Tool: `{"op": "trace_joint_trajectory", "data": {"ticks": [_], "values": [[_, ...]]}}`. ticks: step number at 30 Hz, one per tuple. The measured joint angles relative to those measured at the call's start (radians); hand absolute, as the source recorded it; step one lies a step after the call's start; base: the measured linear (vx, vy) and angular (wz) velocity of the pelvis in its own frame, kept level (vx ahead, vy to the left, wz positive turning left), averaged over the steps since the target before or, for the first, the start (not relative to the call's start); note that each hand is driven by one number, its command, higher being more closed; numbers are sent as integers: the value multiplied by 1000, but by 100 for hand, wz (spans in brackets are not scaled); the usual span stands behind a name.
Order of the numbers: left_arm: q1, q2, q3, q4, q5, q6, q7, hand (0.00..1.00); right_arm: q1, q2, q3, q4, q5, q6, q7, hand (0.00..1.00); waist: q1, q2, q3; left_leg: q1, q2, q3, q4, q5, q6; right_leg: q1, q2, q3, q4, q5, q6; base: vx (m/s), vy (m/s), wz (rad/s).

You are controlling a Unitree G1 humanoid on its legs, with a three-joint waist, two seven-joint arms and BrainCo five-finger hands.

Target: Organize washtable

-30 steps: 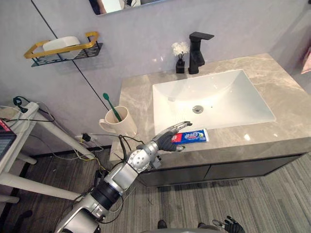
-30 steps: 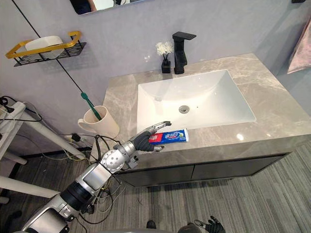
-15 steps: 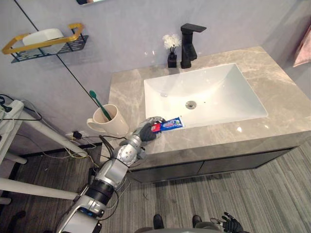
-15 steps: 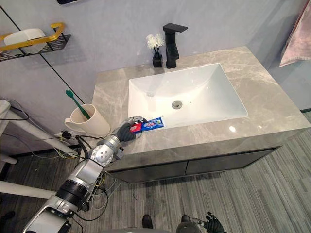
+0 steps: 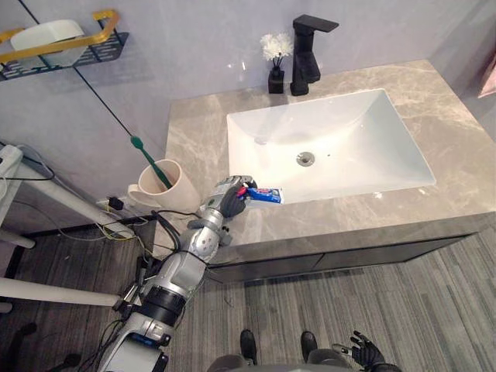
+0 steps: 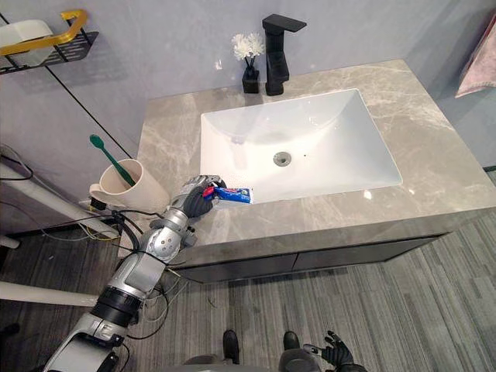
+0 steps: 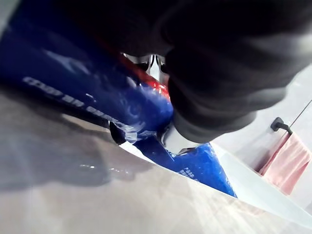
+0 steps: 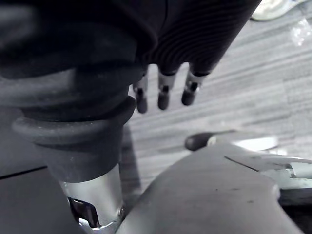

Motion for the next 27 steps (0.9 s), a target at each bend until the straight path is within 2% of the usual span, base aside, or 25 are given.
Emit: {"op": "trace_joint_trajectory", "data": {"ticks": [4, 10, 12, 16, 20, 22, 24, 27], "values": [[57, -10, 7, -59, 3, 0, 29, 100, 53, 13, 1, -182, 27, -16, -15, 0, 2, -2, 1, 3, 0, 16, 0, -1, -1, -5, 0, 17, 2, 0, 0, 10, 8, -12], [152, -47, 1, -217, 2, -7, 36, 100, 146, 53, -6, -624, 107, -53, 14, 0, 7, -5, 2, 26, 2, 61, 4, -8, -1, -8, 0, 73, 11, 1, 2, 5, 13, -25], [166, -73, 1, -295, -3, -27, 36, 100, 184, 55, -32, -836, 171, -63, 40, 0, 6, -8, 1, 30, 11, 76, 16, -26, -3, -8, 8, 92, 13, 4, 5, 0, 7, -23], [178, -91, 1, -406, -13, -73, 37, 100, 205, 79, -128, -1146, 284, -94, 76, 0, 6, -13, 1, 33, 16, 88, 38, -38, 0, -5, 12, 99, 22, 4, 6, -4, -1, -12], [179, -126, -33, -469, -63, -103, 38, 100, 181, 126, -180, -1419, 468, -176, 100, 0, 7, -15, -3, 33, 17, 84, 43, -38, 0, -4, 12, 96, 28, 4, 7, -5, 0, 1], [180, -133, -82, -486, -121, -120, 38, 100, 145, 137, -108, -1527, 536, -231, 93, 0, 16, -16, -19, 31, 17, 80, 44, -38, 0, -3, 12, 92, 30, 4, 7, -22, -2, 5], [179, -146, -123, -501, -168, -135, 39, 100, 105, 136, -1, -1565, 585, -262, 88, 0, 34, -19, -43, 32, 16, 74, 46, -38, 0, 1, 11, 86, 30, 4, 7, -4, -1, 9], [168, -151, -156, -531, -207, -150, 55, 100, 52, 131, 159, -1563, 630, -261, 54, 0, 46, -27, -63, 32, 14, 53, 50, -37, 0, 12, 10, 65, 29, 4, 7, -12, -5, 22]]}}
